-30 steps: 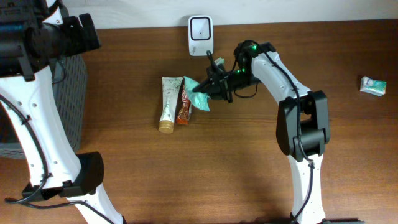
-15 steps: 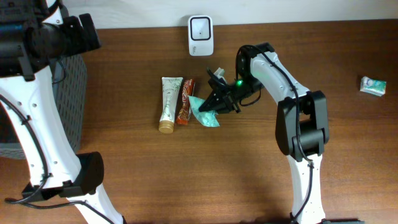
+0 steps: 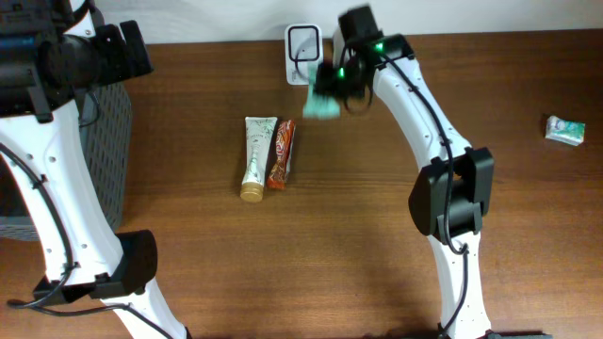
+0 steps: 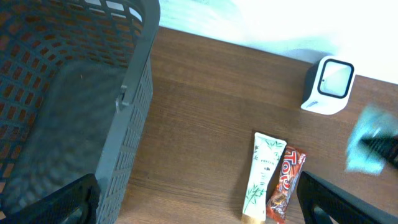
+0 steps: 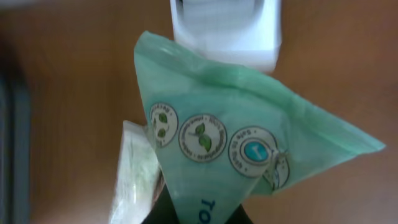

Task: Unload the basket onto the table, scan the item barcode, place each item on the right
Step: 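Hold the green tissue pack under the scanner, then place the green tissue pack beside the small packet at right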

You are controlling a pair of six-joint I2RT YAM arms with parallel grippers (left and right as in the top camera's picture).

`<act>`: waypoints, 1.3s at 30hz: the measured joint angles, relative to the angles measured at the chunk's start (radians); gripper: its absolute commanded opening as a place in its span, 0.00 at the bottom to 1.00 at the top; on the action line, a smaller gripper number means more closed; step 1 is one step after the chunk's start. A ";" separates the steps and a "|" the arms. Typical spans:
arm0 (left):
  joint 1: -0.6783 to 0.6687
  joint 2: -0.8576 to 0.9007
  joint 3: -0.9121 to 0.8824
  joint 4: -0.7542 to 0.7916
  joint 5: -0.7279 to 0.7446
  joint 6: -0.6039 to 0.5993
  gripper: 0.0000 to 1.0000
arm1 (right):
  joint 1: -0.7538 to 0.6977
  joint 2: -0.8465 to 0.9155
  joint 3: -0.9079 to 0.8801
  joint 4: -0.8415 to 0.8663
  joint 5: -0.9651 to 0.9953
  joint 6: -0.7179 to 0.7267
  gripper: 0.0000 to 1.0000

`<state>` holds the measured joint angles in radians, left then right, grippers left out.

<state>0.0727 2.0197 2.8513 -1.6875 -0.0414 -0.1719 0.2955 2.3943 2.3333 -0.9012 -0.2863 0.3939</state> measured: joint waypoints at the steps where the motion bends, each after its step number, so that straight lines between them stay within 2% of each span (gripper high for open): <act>1: 0.000 0.000 0.000 0.000 0.000 0.000 0.99 | 0.000 -0.001 0.010 0.099 0.057 0.008 0.04; 4: 0.000 0.000 0.000 0.000 0.000 0.000 0.99 | 0.005 0.010 0.008 0.294 0.123 0.016 0.04; 7: 0.000 0.000 0.000 0.000 0.000 0.000 0.99 | 0.053 0.072 0.010 0.455 0.167 -0.039 0.06; 12: 0.000 0.000 0.000 0.000 0.000 0.000 0.99 | 0.102 0.129 0.008 0.437 0.294 -0.062 0.04; 16: 0.000 0.000 0.000 0.000 0.000 0.000 0.99 | 0.047 0.126 0.008 0.374 0.325 -0.014 0.04; 18: 0.000 0.000 0.000 0.000 0.000 0.000 0.99 | -0.065 0.087 0.008 0.265 0.333 0.071 0.04; 21: 0.000 0.000 0.000 0.000 0.000 0.000 0.99 | -0.279 0.011 0.014 0.012 0.351 0.132 0.04; 25: 0.000 0.000 0.000 0.000 0.000 0.000 0.99 | -0.589 -0.004 0.018 -0.304 0.425 0.262 0.04; 28: 0.000 0.000 0.000 0.000 0.000 0.000 0.99 | -0.756 -0.003 -0.003 -0.381 0.444 0.339 0.04; 32: 0.000 0.000 0.000 0.000 0.000 0.000 0.99 | -0.864 -0.003 -0.118 -0.393 0.444 0.423 0.04; 34: 0.000 0.000 0.000 0.001 0.000 0.000 0.99 | -0.886 -0.003 -0.201 -0.302 0.443 0.479 0.04; 36: 0.000 0.000 0.000 0.000 0.000 0.000 0.99 | -0.897 -0.001 -0.309 -0.130 0.444 0.487 0.11; 37: 0.000 0.000 0.000 0.000 0.000 0.000 0.99 | -0.897 -0.005 -0.322 -0.084 0.446 0.471 0.28; 39: 0.000 0.000 0.000 0.000 0.000 0.000 0.99 | -0.897 -0.005 -0.337 0.038 0.446 0.412 0.32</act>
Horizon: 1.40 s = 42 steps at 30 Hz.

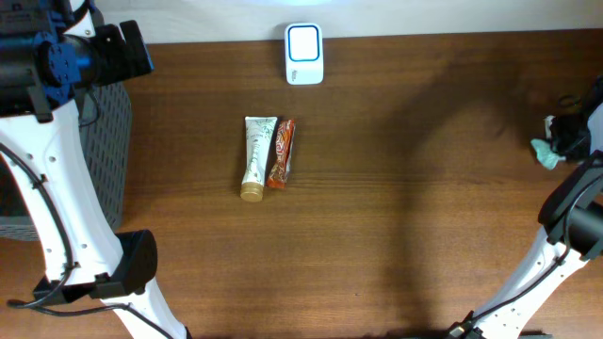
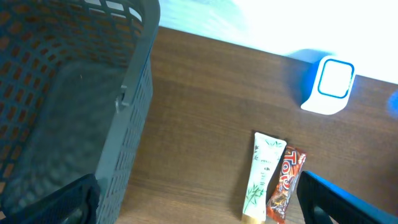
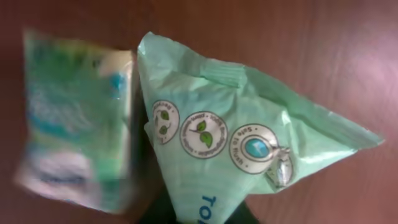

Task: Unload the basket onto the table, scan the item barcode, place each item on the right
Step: 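Place the green tissue pack beside the small packet at right, then reach the right gripper to the red Delfi bar and grasp it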

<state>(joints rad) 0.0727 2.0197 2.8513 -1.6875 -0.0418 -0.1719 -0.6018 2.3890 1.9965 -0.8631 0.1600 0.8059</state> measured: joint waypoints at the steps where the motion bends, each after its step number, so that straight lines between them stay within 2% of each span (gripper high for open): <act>1: 0.000 0.000 0.000 0.000 0.000 0.000 0.99 | 0.000 0.000 0.000 0.031 -0.001 -0.038 0.44; 2: 0.000 0.000 0.000 0.000 0.000 0.000 0.99 | 0.000 0.000 0.003 0.035 0.000 -0.072 0.58; 4: 0.000 0.000 0.000 0.000 0.000 0.000 0.99 | -0.003 0.005 0.046 -0.002 -0.005 -0.153 0.78; 5: 0.000 0.000 0.000 0.000 0.000 0.000 0.99 | -0.004 0.005 0.109 -0.058 -0.015 -0.204 0.80; 10: 0.000 0.000 0.000 0.000 0.000 0.000 0.99 | -0.006 0.002 0.493 -0.375 -0.106 -0.279 0.82; 11: 0.000 0.000 0.000 0.000 0.000 0.000 0.99 | -0.006 0.001 0.590 -0.480 -0.209 -0.286 0.82; 13: 0.000 0.000 0.000 0.000 0.000 0.000 0.99 | -0.001 -0.010 0.698 -0.587 -0.446 -0.336 0.82; 15: 0.000 0.000 0.000 0.000 0.000 0.000 0.99 | 0.043 -0.016 0.717 -0.678 -0.682 -0.438 0.82; 18: 0.000 0.000 0.000 0.000 0.000 0.000 0.99 | 0.206 -0.015 0.679 -0.770 -0.785 -0.603 0.82; 19: 0.000 0.000 0.000 0.000 0.000 0.000 0.99 | 0.294 -0.014 0.652 -0.776 -0.786 -0.650 0.72; 20: 0.000 0.000 0.000 0.000 0.000 0.000 0.99 | 0.364 -0.014 0.628 -0.773 -0.780 -0.673 0.60; 23: 0.000 0.000 0.000 0.000 0.000 0.000 0.99 | 0.583 -0.013 0.528 -0.695 -0.739 -0.697 0.59; 24: 0.000 0.000 0.000 0.000 0.000 0.000 0.99 | 0.690 -0.008 0.477 -0.658 -0.720 -0.674 0.59; 28: 0.000 0.000 0.000 0.000 0.000 0.000 0.99 | 0.880 -0.012 0.235 -0.382 -0.651 -0.543 0.59; 33: 0.000 0.000 0.000 0.000 0.000 0.000 0.99 | 1.043 0.002 0.053 -0.152 -0.658 -0.454 0.58; 38: 0.000 0.000 0.000 0.000 0.000 0.000 0.99 | 1.143 0.002 0.043 -0.095 -0.525 -0.337 0.49; 42: 0.000 0.000 0.000 0.000 0.000 0.000 0.99 | 1.145 0.002 0.014 -0.059 -0.431 -0.282 0.44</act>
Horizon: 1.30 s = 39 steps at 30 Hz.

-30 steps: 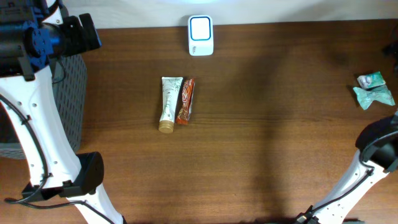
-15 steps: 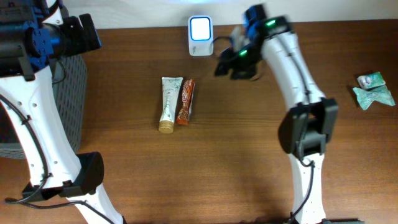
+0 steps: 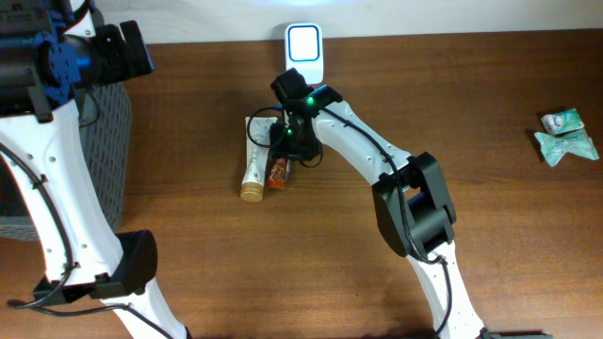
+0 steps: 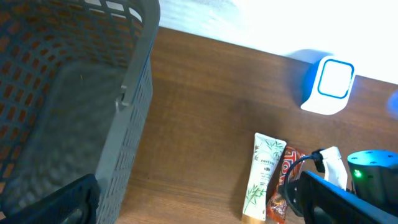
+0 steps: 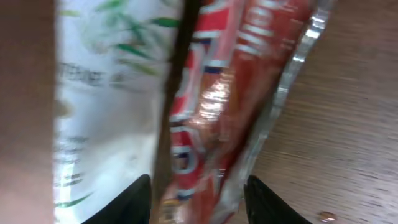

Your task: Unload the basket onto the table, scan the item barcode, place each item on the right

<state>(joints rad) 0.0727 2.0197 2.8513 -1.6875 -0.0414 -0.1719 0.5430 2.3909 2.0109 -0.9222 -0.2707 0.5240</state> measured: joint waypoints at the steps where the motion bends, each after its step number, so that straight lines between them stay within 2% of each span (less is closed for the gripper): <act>1: 0.000 0.000 0.000 0.000 0.000 0.000 0.99 | 0.000 0.000 -0.006 0.000 0.011 0.006 0.41; 3: 0.000 0.000 0.000 0.000 0.000 0.000 0.99 | 0.000 0.004 -0.009 0.000 0.026 0.020 0.19; 4: 0.000 0.000 0.000 0.000 0.000 0.000 0.99 | 0.000 0.006 -0.009 0.000 0.033 0.027 0.14; 7: 0.000 0.000 0.000 0.000 0.000 0.000 0.99 | -0.003 0.012 -0.009 -0.047 0.047 0.028 0.13; 10: 0.000 0.000 0.000 0.000 0.000 0.000 0.99 | -0.033 0.011 0.007 -0.176 0.077 0.026 0.19; 11: 0.000 0.000 0.000 0.000 0.000 0.000 0.99 | -0.048 0.009 0.022 -0.210 0.095 0.024 0.26; 13: 0.000 0.000 0.000 0.000 0.000 0.000 0.99 | -0.077 0.005 0.053 -0.245 0.117 0.005 0.48; 14: 0.000 0.000 0.000 0.000 0.000 0.000 0.99 | -0.088 0.000 0.059 -0.245 0.124 -0.019 0.52; 15: 0.000 0.000 0.000 0.000 0.000 0.000 0.99 | -0.090 -0.002 0.061 -0.246 0.130 -0.030 0.55; 20: 0.000 0.000 0.000 0.000 0.000 0.000 0.99 | -0.066 -0.004 0.062 -0.204 0.136 -0.061 0.54; 24: 0.000 0.000 0.000 0.000 0.000 0.000 0.99 | -0.049 -0.004 0.062 -0.192 0.135 -0.063 0.42; 31: 0.000 0.000 0.000 0.000 0.000 0.000 0.99 | -0.011 0.009 0.062 -0.175 0.165 -0.064 0.39; 36: 0.000 0.000 0.000 0.000 0.000 0.000 0.99 | -0.012 0.057 0.063 -0.188 0.185 -0.060 0.04; 39: 0.000 0.000 0.000 0.000 0.000 0.000 0.99 | -0.020 0.060 0.103 -0.267 0.173 -0.061 0.04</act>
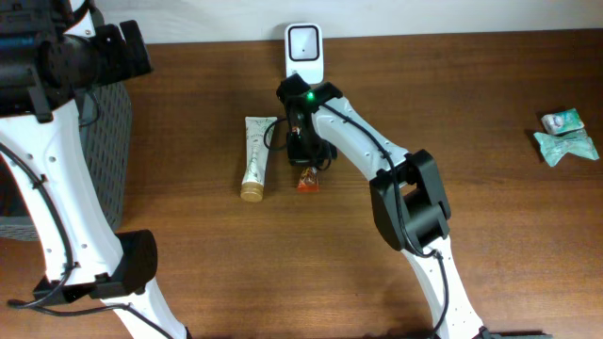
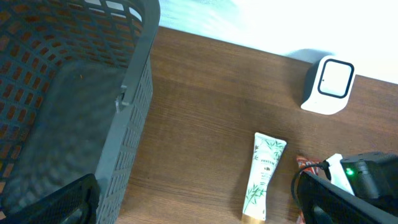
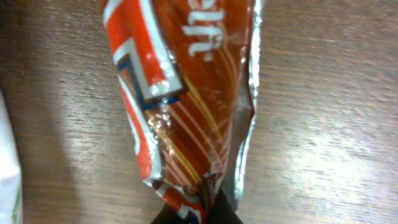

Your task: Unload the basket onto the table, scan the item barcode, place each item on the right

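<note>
A red and orange candy bar (image 3: 186, 112) hangs lengthwise from my right gripper (image 3: 194, 214), which is shut on one end of its wrapper. Seen from overhead, the right gripper (image 1: 306, 160) is mid-table just right of the white tube (image 1: 254, 155), and the bar's free end (image 1: 307, 181) sticks out toward the front. The white scanner (image 1: 303, 52) stands at the back edge, directly behind the gripper. My left gripper (image 2: 199, 205) stays open high over the left side, holding nothing.
A grey mesh basket (image 2: 74, 106) stands at the left table edge under the left arm. Two green packets (image 1: 565, 137) lie at the far right. The white tube (image 2: 264, 177) lies lengthwise between the basket and the right gripper.
My right gripper was open over the candy bar lying against the tube. Now it is shut on the bar, which is apart from the tube to its right. The scanner's blue glow is gone.
First my right gripper held a green packet at the scanner. Then it was at the far right with the packet beside another one. Then the packet lay there and the gripper was open over the candy bar. Now it holds the bar.
</note>
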You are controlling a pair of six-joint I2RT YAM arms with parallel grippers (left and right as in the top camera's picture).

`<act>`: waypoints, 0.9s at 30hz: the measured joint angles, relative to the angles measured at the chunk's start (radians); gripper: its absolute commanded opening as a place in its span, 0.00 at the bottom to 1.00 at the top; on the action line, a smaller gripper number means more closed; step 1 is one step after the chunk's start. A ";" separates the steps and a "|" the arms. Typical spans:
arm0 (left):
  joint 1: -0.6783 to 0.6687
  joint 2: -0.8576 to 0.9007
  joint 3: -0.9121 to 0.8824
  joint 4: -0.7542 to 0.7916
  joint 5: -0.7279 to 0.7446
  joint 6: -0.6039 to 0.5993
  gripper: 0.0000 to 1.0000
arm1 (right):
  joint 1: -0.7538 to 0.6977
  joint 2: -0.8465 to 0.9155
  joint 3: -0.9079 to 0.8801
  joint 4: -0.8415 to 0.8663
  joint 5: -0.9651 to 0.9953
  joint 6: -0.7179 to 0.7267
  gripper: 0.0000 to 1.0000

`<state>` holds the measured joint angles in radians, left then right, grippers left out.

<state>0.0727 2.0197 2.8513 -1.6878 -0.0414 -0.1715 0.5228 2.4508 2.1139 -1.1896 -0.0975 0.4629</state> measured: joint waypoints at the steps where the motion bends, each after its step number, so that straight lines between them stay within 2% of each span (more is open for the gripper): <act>1: 0.000 0.000 0.000 0.000 0.000 0.000 0.99 | -0.010 0.002 0.035 -0.037 -0.034 -0.020 0.04; 4: 0.000 0.000 0.000 0.000 0.000 0.000 0.99 | -0.072 0.008 0.165 -0.116 -0.316 -0.159 0.04; 7: 0.000 0.000 0.000 0.000 0.000 0.000 0.99 | -0.150 0.007 0.201 -0.184 -0.685 -0.202 0.06; 8: 0.000 0.000 0.000 0.000 0.000 0.000 0.99 | -0.187 0.007 0.201 -0.224 -0.851 -0.192 0.10; 14: 0.000 0.000 0.000 0.000 0.000 0.000 0.99 | -0.235 0.007 0.203 -0.480 -1.157 -0.021 0.11; 18: 0.000 0.000 0.000 0.000 0.000 0.000 0.99 | -0.235 0.007 0.203 -0.505 -1.325 0.013 0.08; 20: 0.000 0.000 0.000 0.001 0.000 0.000 0.99 | -0.235 0.007 0.203 -0.505 -1.317 0.018 0.08; 22: 0.000 0.000 0.000 0.000 0.000 0.000 0.99 | -0.235 0.007 0.203 -0.489 -1.229 0.024 0.04; 24: 0.000 0.000 0.000 0.000 0.000 0.000 0.99 | -0.235 0.007 0.203 -0.457 -1.047 0.034 0.04; 27: 0.000 0.000 0.000 0.000 0.000 0.000 0.99 | -0.223 0.008 0.203 -0.443 -0.703 0.105 0.15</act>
<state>0.0727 2.0197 2.8513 -1.6875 -0.0414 -0.1719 0.3000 2.4584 2.3169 -1.6329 -0.8009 0.5682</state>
